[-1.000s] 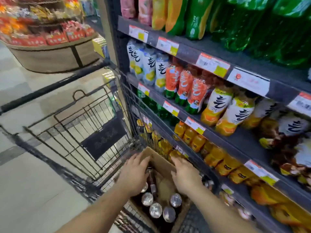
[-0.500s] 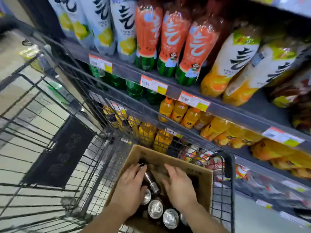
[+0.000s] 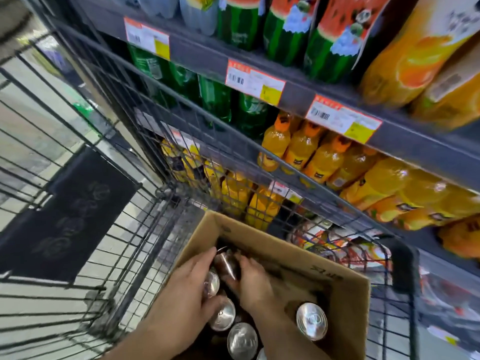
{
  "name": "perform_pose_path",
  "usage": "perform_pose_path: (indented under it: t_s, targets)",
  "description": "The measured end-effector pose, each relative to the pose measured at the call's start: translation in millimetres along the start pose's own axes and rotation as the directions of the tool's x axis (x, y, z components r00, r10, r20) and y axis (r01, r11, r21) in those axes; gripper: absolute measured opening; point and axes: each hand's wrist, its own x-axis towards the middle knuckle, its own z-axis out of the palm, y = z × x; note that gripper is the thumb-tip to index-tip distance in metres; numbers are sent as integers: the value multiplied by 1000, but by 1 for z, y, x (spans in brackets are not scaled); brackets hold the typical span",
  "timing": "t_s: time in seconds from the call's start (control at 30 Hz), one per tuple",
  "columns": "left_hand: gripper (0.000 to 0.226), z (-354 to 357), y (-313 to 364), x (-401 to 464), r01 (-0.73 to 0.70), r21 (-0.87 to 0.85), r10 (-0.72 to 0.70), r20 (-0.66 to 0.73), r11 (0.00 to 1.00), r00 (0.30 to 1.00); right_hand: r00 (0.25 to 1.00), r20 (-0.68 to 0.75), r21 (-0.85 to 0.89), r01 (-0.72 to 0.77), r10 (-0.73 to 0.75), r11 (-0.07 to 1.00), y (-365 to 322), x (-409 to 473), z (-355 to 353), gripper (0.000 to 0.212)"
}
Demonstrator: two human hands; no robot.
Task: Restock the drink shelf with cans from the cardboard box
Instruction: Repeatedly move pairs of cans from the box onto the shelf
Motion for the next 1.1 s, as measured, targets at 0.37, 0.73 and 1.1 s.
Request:
perform_pose_path:
  t_s: [0.37,0.73,1.1]
  targets:
    - [100,6,-5,-3,36,20,-36,22,999,999,993,80,175,-97,84,980,13,15,23,67]
    - [85,2,3,-9,103,65,-113,173,993,978,993,-52,351,-77,102,933,5,-42,-26,56]
    - [60,5,11,21,-25,332,-90,327,943,941,970,-243,350,77,11,934,3,-94,-91,66]
